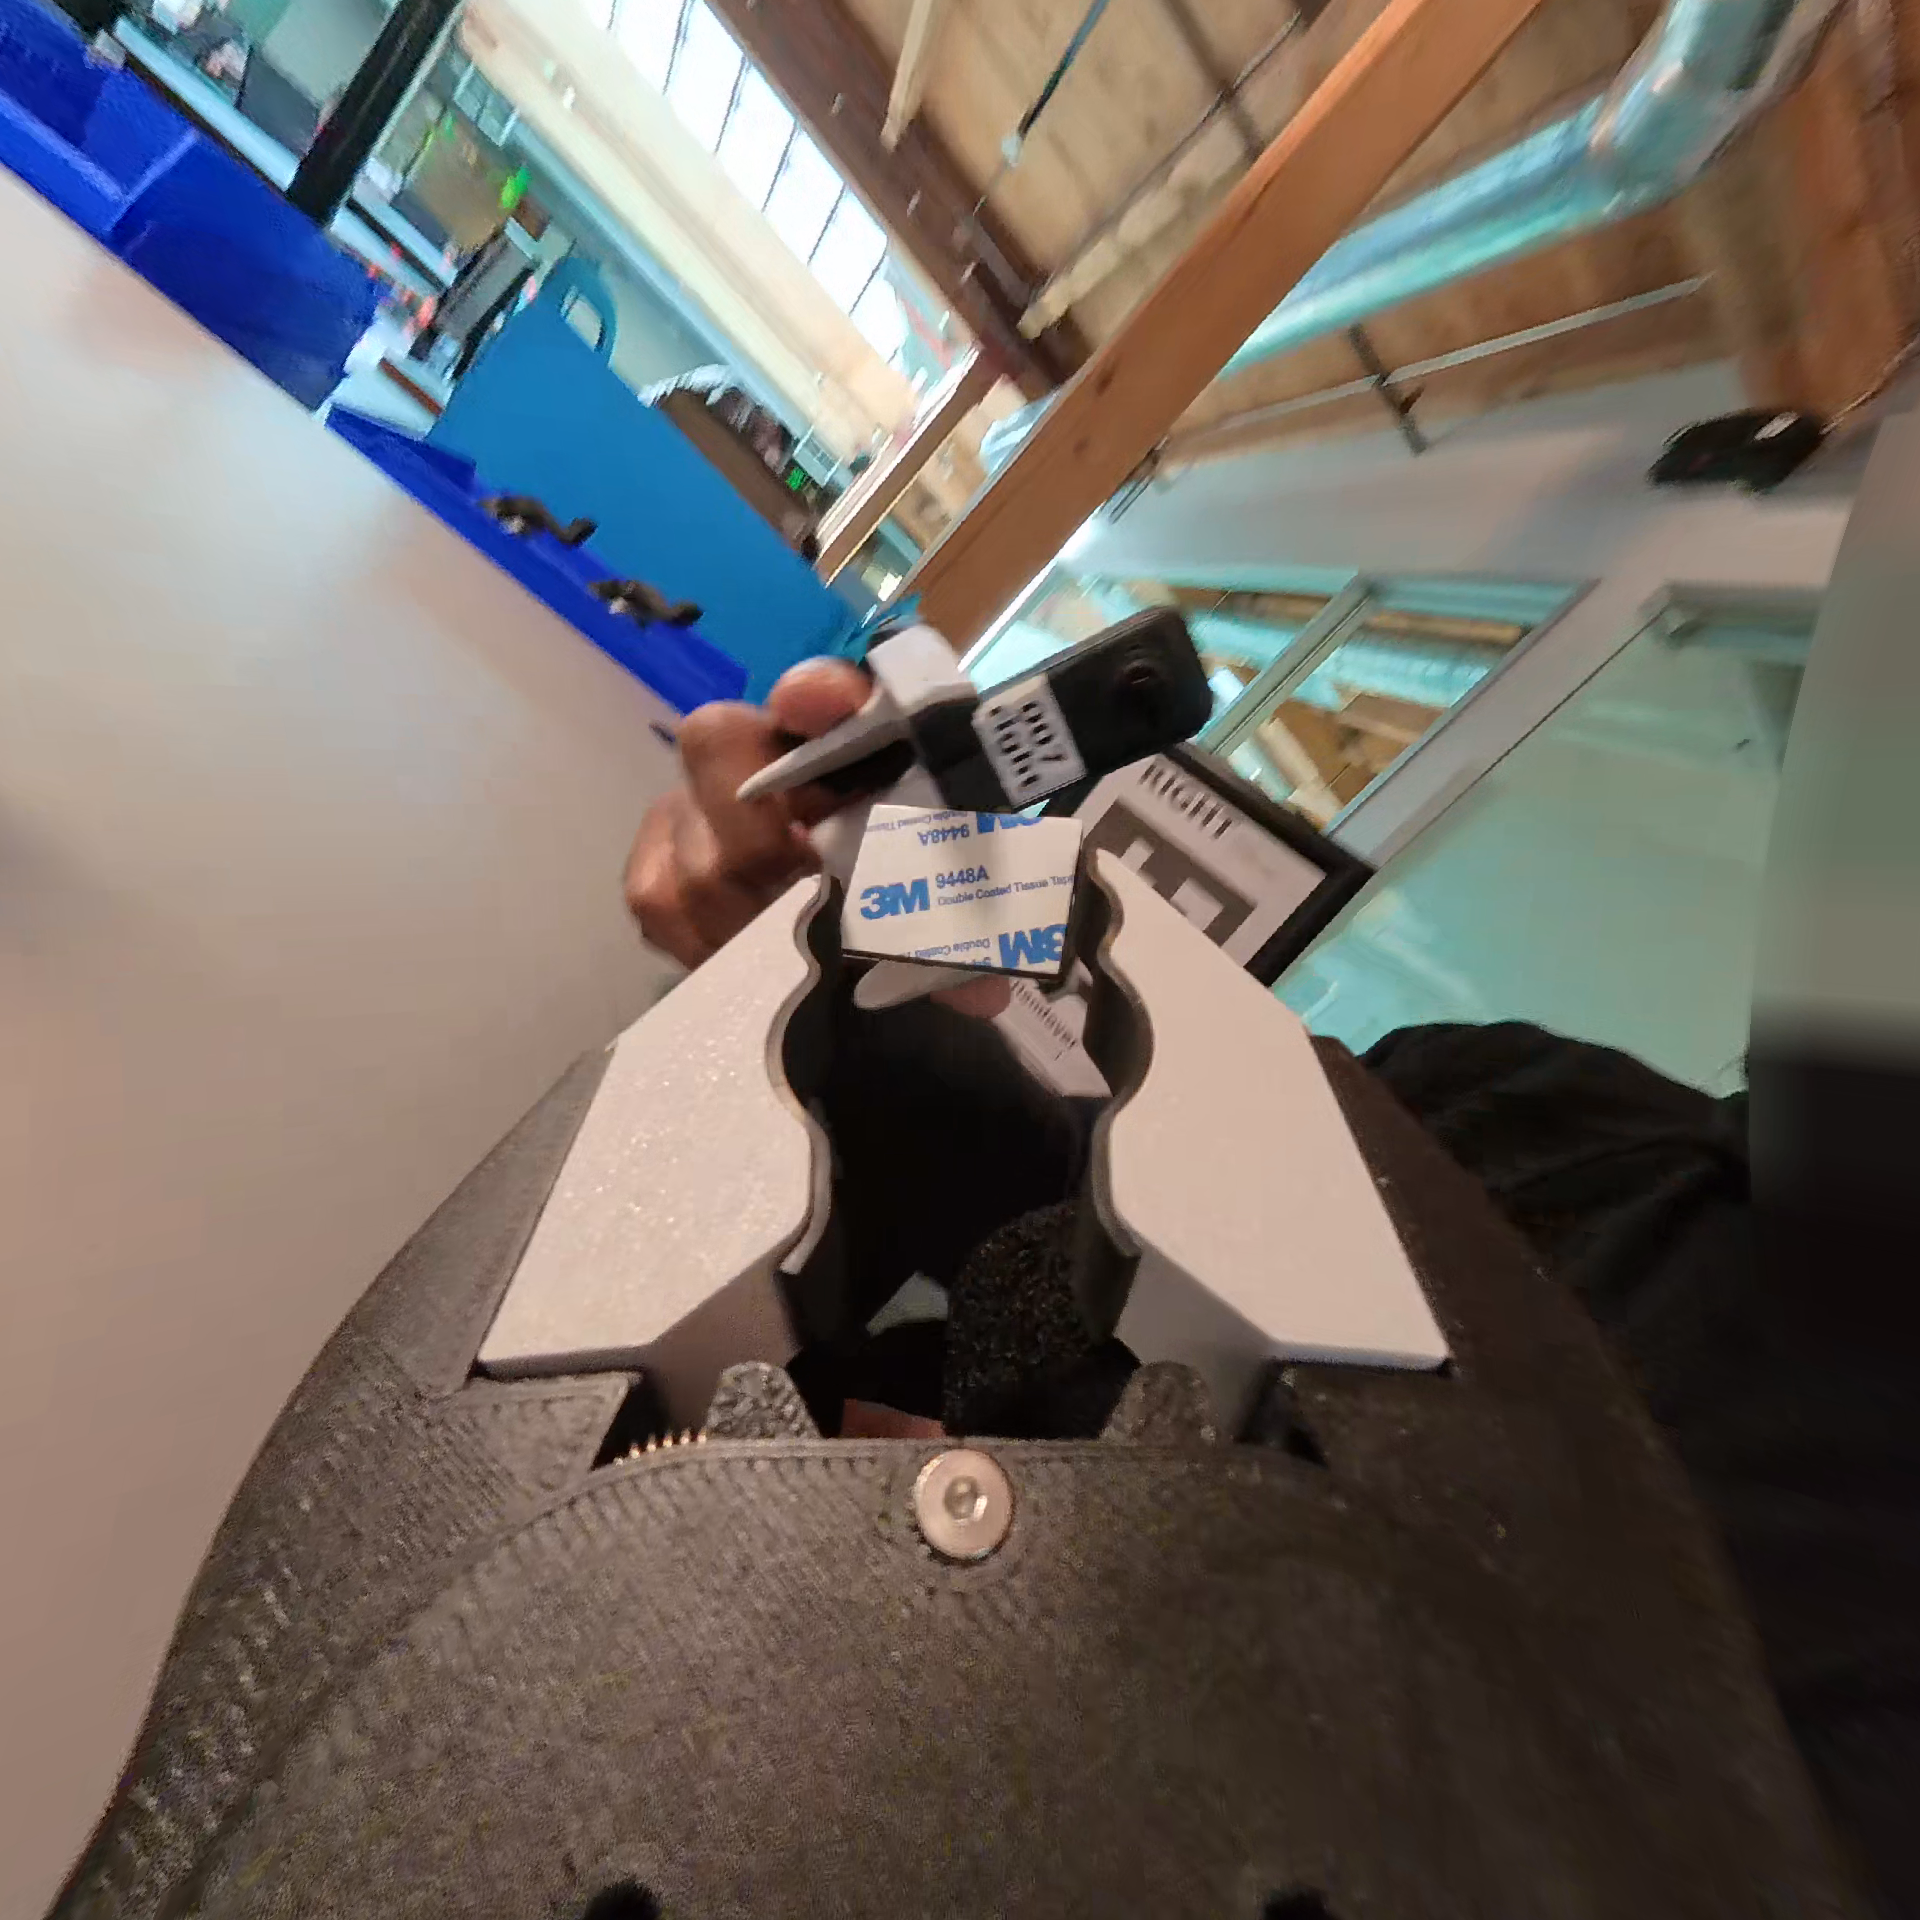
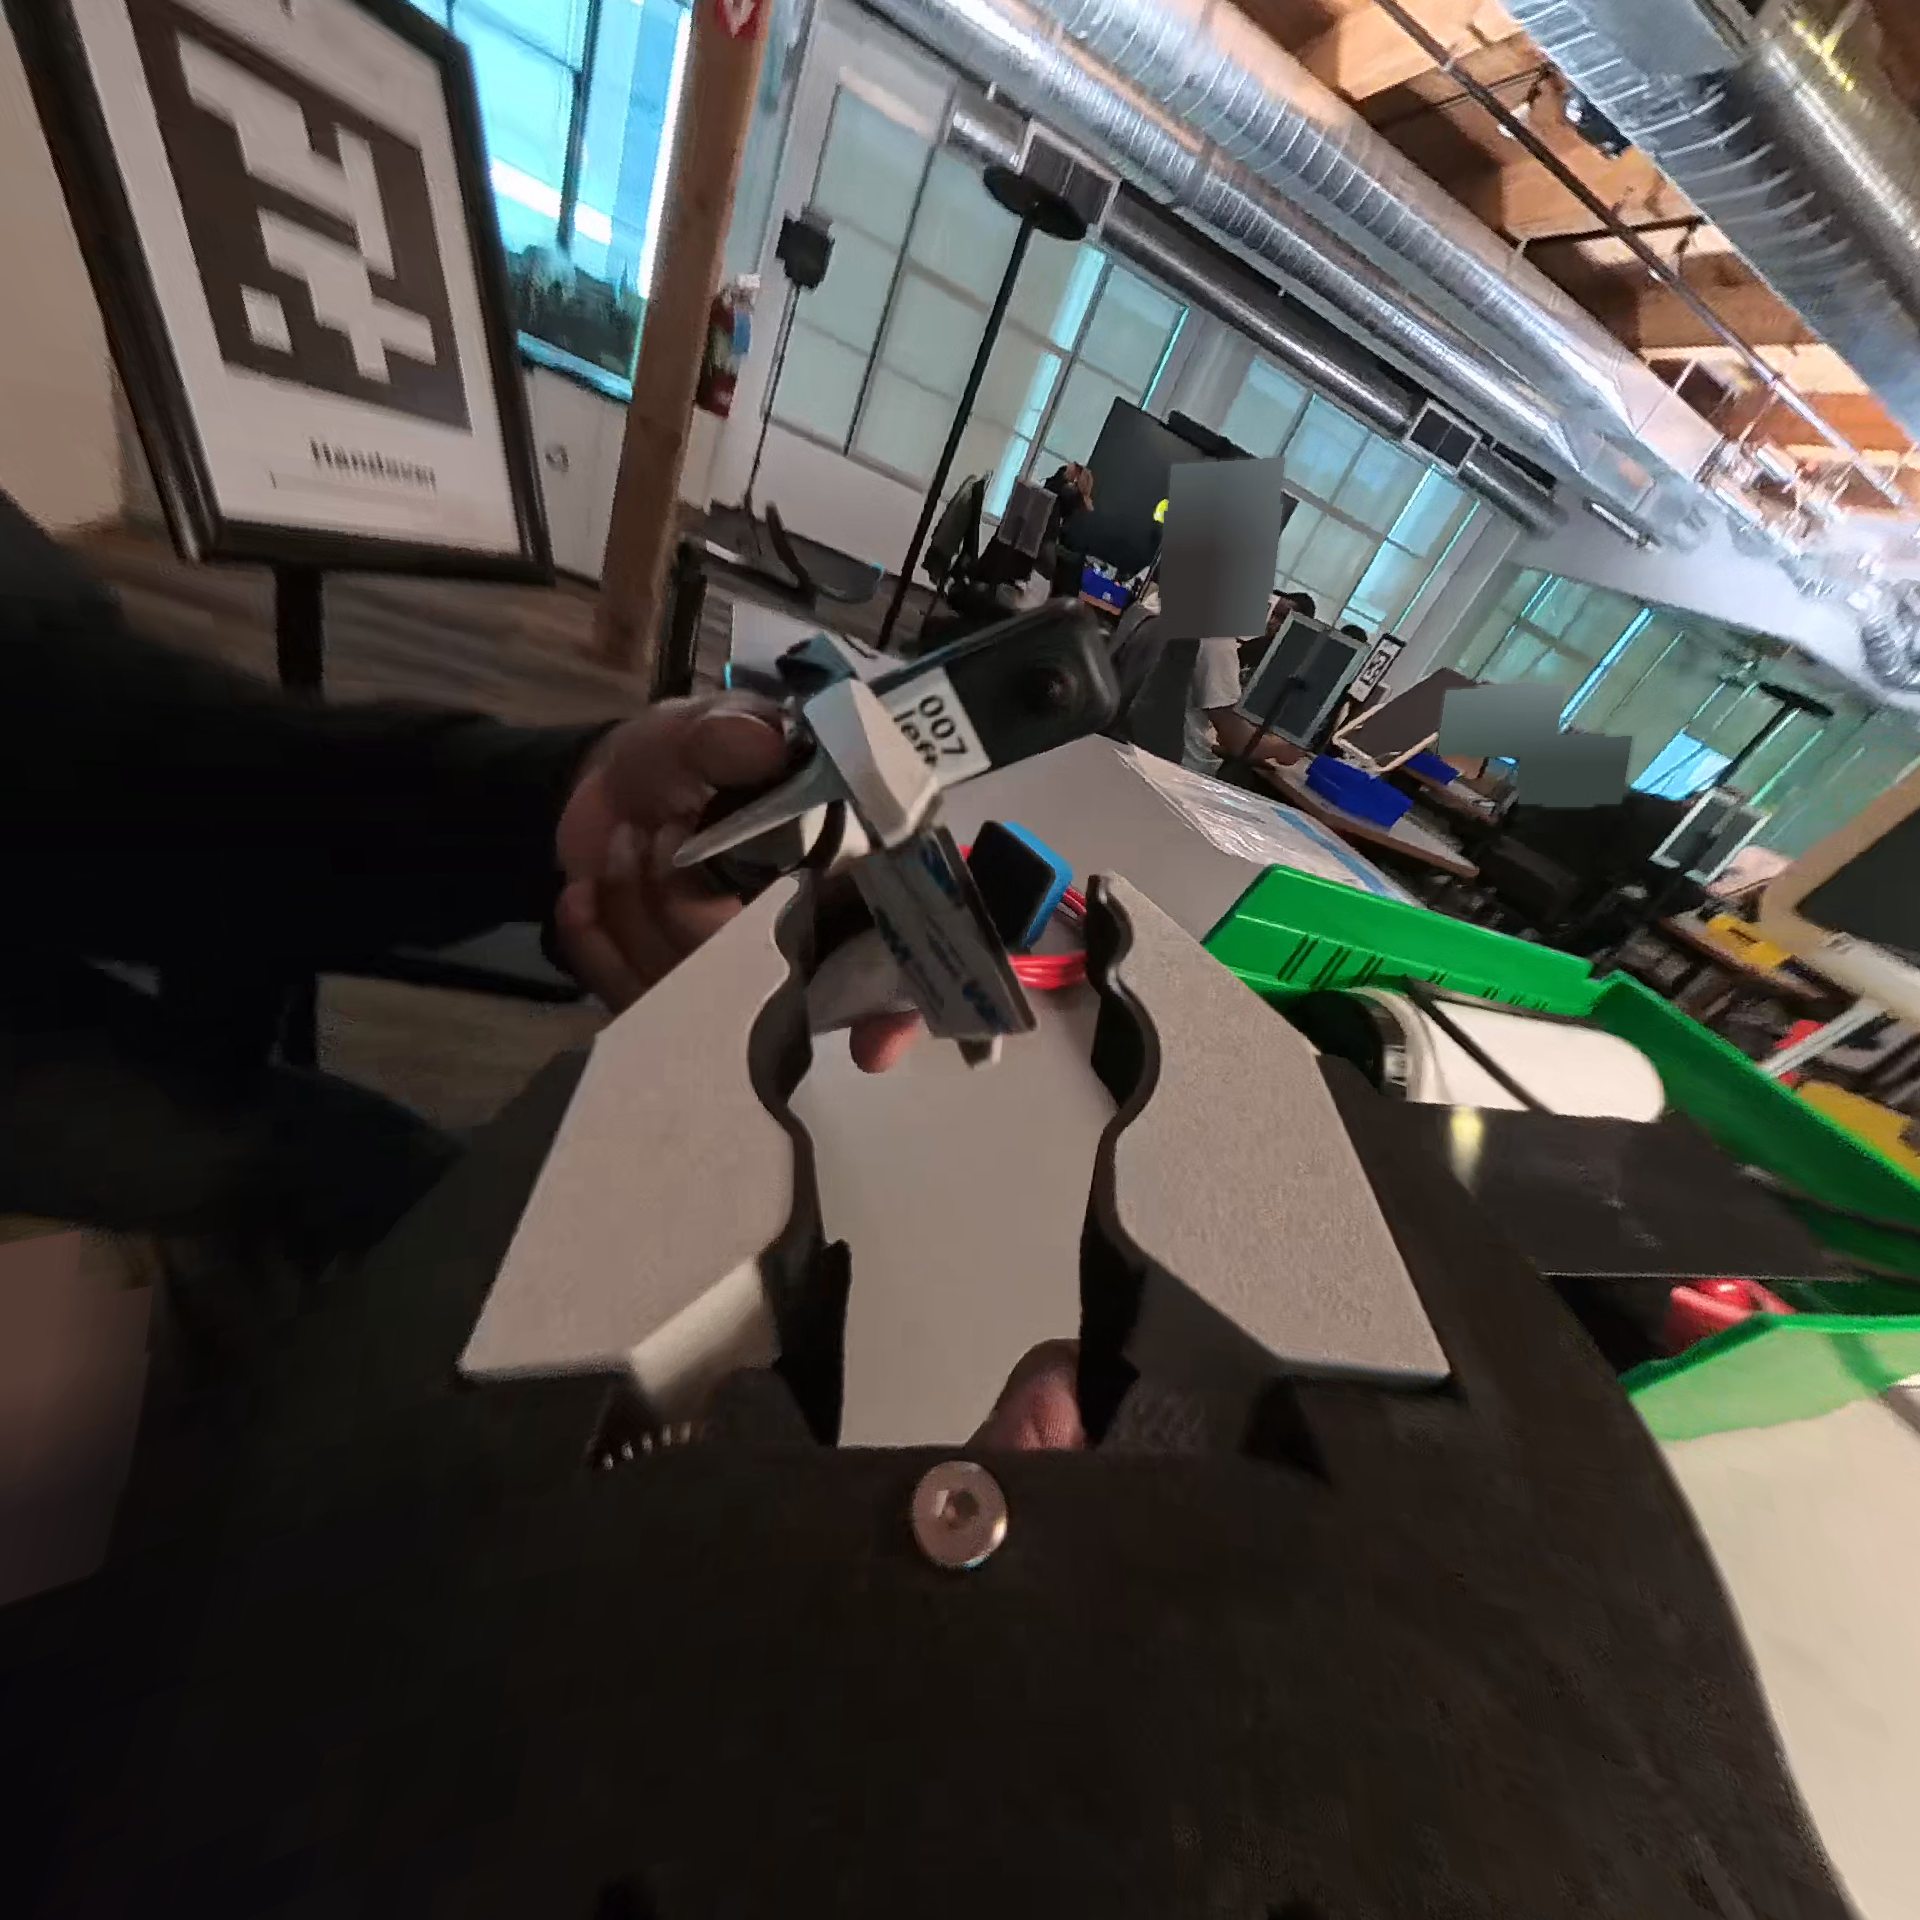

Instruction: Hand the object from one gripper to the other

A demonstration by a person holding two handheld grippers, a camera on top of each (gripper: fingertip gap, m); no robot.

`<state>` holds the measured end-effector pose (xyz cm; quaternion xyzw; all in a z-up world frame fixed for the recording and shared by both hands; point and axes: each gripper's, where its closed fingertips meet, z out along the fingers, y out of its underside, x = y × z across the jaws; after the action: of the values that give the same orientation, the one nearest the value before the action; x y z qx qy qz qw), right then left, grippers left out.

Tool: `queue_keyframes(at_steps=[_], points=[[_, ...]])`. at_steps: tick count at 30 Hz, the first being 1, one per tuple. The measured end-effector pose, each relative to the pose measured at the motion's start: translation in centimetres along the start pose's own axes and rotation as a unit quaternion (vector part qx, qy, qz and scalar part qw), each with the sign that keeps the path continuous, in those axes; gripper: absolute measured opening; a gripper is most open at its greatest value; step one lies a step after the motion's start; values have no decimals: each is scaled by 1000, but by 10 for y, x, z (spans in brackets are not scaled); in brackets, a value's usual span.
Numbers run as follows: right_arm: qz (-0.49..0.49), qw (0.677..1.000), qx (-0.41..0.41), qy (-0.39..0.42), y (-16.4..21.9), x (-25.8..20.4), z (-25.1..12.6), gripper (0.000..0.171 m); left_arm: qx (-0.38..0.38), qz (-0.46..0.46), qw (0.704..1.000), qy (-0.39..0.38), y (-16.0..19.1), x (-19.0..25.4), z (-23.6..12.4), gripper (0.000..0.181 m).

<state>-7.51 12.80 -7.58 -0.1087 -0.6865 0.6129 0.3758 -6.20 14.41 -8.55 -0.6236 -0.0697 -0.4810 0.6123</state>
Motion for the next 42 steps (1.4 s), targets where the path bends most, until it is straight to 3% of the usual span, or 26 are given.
queue_keyframes(at_steps=[1, 5, 8, 11, 14, 18, 25, 35, 38, 42], points=[[-21, 1000, -14, 0, 1, -4, -1, 40, -20, 6, 1000, -11, 5, -2, 3, 47], [-68, 994, -82, 10, 17, -3, -5, 22, -97, 42, 992, -68, 16, -15, 10, 48], [-52, 994, -93, 35, 24, 9, -7, 4, -96, 59, 991, -76, 1, -18, 12, 39], [-5, 995, -78, 68, 25, 26, -9, 4, -63, 79, 992, -76, -14, -24, 11, 40], [87, 993, -8, 85, 12, 40, -10, 5, 49, 131, 985, -97, -39, -30, -1, 46], [220, 967, 93, 92, 0, 59, -7, 5, 159, 153, 971, -90, -60, -20, -19, 49], [369, 897, 232, 64, -9, 78, -2, 4, 194, 177, 955, -137, -66, -26, -14, 52], [361, 901, 237, 51, -12, 72, 2, 4, 171, 164, 964, -118, -59, -26, 0, 30], [362, 900, 238, 55, -11, 73, 1, 5, 173, 178, 963, -104, -56, -21, 10, 8], [364, 896, 245, 59, -12, 74, -5, 21, 183, 206, 955, -112, -58, -16, 6, 4]])
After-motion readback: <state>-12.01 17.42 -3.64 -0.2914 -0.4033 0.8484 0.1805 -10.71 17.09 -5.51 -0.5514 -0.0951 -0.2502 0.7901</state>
